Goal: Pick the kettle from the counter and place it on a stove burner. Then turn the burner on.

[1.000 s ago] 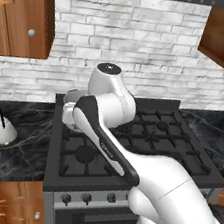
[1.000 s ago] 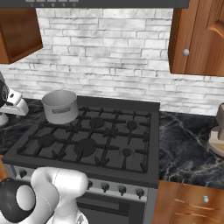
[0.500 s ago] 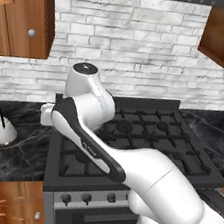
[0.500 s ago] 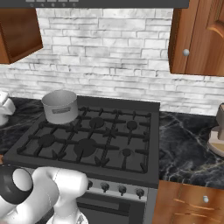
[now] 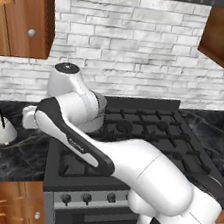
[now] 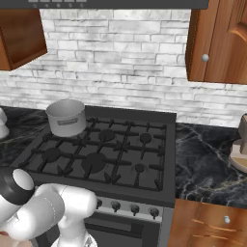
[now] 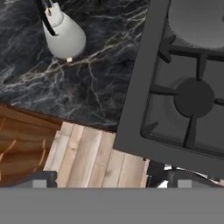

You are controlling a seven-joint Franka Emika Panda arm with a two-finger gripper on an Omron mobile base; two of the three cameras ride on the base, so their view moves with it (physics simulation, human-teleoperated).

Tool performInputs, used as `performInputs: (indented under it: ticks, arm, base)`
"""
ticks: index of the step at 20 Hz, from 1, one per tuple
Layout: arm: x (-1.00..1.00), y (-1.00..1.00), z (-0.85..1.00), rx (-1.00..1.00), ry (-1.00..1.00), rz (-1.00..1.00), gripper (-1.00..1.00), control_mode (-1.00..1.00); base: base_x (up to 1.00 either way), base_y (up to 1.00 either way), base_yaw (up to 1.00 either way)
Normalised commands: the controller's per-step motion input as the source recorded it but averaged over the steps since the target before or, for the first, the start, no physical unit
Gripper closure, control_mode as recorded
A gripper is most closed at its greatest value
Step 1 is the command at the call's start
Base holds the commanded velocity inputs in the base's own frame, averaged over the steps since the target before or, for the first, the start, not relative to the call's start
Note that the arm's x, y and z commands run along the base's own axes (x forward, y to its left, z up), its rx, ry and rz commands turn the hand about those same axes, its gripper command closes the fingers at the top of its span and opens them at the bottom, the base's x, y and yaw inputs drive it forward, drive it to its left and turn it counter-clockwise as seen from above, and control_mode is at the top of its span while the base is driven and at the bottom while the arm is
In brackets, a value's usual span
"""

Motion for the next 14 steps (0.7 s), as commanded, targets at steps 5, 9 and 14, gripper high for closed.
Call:
performInputs:
  ticks: [5, 9, 14]
  arm:
    - [0.02, 0.43, -0.17, 0.0, 0.01, 0.14, -1.0, -1.0]
    - [0.11, 0.44, -0.11, 0.0, 0.0, 0.08, -1.0, -1.0]
    - [0.2, 0.39, -0.03, 0.0, 0.0, 0.01, -1.0, -1.0]
  base:
    - [0.0, 0.0, 0.0]
    - [0.0, 0.0, 0.0]
    - [0.0, 0.0, 0.0]
